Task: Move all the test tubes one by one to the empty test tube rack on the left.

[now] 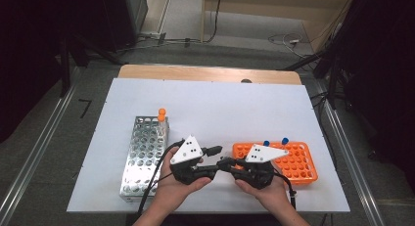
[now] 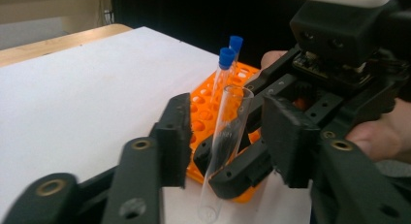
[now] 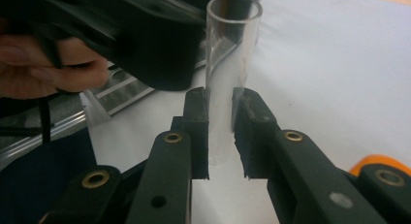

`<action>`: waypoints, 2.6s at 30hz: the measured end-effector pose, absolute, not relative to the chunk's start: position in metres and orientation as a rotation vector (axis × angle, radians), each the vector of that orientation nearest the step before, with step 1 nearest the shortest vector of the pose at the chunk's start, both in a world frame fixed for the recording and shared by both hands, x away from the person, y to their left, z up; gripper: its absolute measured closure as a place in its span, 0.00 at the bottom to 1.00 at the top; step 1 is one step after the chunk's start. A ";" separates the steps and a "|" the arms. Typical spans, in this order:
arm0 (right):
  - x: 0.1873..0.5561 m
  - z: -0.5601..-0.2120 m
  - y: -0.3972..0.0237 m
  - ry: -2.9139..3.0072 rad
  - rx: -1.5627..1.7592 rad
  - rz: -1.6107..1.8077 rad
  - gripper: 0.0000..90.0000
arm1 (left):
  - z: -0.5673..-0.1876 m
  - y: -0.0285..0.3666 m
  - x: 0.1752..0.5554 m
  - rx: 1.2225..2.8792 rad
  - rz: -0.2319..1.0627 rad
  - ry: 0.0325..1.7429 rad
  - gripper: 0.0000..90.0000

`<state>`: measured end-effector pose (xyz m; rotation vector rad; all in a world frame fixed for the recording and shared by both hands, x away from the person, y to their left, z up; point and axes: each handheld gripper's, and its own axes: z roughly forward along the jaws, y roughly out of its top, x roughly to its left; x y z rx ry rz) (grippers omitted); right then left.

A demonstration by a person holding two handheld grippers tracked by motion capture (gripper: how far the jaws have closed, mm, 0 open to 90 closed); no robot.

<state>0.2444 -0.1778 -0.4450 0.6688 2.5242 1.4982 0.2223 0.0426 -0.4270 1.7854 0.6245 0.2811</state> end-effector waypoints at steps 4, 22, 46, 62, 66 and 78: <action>0.242 -0.444 -0.174 2.542 0.641 1.497 0.82 | -0.428 0.037 0.221 1.821 0.293 0.599 0.74; 0.239 -0.446 -0.178 2.542 0.658 1.515 0.66 | -0.422 0.057 0.227 1.763 0.276 0.641 0.85; 0.230 -0.436 -0.248 2.392 0.759 1.508 0.25 | -0.412 0.142 0.239 1.664 0.459 0.832 0.85; 0.233 -0.443 -0.307 2.398 0.833 1.516 0.07 | -0.416 0.181 0.240 1.613 0.536 0.928 0.85; 0.234 -0.442 -0.311 2.393 0.833 1.520 0.04 | -0.417 0.190 0.240 1.590 0.569 0.949 0.85; 0.235 -0.444 -0.312 2.386 0.868 1.477 0.03 | -0.428 0.191 0.249 1.534 0.628 1.005 0.85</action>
